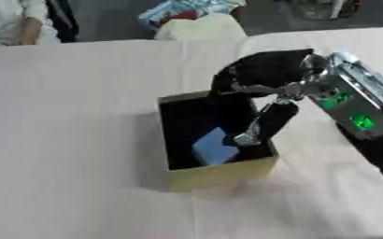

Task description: Pick up objects on the table and place them in the box.

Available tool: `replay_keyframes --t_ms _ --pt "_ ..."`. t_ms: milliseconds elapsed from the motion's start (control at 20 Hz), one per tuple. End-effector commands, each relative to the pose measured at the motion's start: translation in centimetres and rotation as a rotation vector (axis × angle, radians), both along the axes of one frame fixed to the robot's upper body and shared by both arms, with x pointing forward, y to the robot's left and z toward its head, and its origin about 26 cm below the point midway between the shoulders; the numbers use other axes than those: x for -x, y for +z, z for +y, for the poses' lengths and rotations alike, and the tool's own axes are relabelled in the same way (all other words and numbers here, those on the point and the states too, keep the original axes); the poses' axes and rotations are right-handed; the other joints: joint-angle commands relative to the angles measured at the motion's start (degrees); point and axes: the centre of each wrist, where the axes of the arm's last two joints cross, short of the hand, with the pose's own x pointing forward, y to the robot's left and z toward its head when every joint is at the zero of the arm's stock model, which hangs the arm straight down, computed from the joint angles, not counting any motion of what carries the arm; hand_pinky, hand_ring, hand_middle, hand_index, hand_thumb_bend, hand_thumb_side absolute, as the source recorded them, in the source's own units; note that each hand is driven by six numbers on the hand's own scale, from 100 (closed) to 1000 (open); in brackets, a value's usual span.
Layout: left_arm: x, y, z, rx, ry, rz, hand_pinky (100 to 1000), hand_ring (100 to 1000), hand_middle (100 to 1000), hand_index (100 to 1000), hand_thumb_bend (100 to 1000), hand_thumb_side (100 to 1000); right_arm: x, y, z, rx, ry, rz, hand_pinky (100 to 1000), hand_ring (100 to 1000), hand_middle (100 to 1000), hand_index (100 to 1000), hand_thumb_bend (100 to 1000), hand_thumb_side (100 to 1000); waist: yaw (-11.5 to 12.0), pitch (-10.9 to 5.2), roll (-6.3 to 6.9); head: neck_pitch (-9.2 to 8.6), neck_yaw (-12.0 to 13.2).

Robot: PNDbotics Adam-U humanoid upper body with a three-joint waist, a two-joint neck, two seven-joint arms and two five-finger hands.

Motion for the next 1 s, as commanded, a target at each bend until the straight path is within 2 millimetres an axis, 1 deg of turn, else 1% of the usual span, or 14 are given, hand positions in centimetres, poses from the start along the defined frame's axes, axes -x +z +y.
replay_keyframes --t_ms 50,400,500,550,600,650,800,1000 --pt "0.0 0.9 0.1 -0.016 -0.011 -0.025 704 663 727 884 293 979 0.8 2.1 -0.7 -0.042 -0.001 -0.061 847 839 751 847 378 673 -0.05 -0.76 0.14 0.3 0.26" --pt "0.0 0.9 0.1 -0.018 -0.009 -0.027 702 662 726 884 294 978 2.2 4.5 -2.1 -0.169 -0.015 -0.099 847 824 731 849 346 675 -0.4 -0.88 0.19 0.3 0.51" --pt "0.0 0.9 0.2 -0.019 -0.006 -0.027 702 662 726 884 294 977 2.8 5.3 -2.8 -0.209 -0.024 -0.112 846 821 726 849 341 673 -0.5 -0.88 0.21 0.3 0.56" --pt "0.0 0.9 0.2 -0.019 -0.005 -0.028 702 662 726 885 294 977 3.1 5.8 -3.3 -0.229 -0.035 -0.124 846 819 721 848 336 655 -0.59 -0.88 0.21 0.3 0.56" --pt "0.0 0.9 0.2 -0.02 -0.003 -0.029 702 662 726 885 295 980 3.4 6.2 -3.9 -0.245 -0.049 -0.138 846 819 721 849 263 625 -0.65 -0.87 0.21 0.3 0.51" --pt "0.1 0.9 0.2 -0.02 -0.001 -0.029 702 662 726 885 295 976 3.7 6.5 -4.6 -0.256 -0.065 -0.151 845 819 721 849 336 651 -0.72 -0.85 0.19 0.3 0.46" --pt "0.1 0.9 0.3 -0.022 0.005 -0.033 702 663 727 885 296 975 4.5 7.1 -6.7 -0.256 -0.122 -0.172 848 830 737 854 345 654 -0.92 -0.77 0.13 0.3 0.52" --pt "0.1 1.0 0.4 -0.025 0.011 -0.037 702 663 727 886 296 974 5.2 7.3 -9.7 -0.225 -0.21 -0.184 852 846 750 860 359 660 -1.23 -0.62 0.18 0.3 1.1"
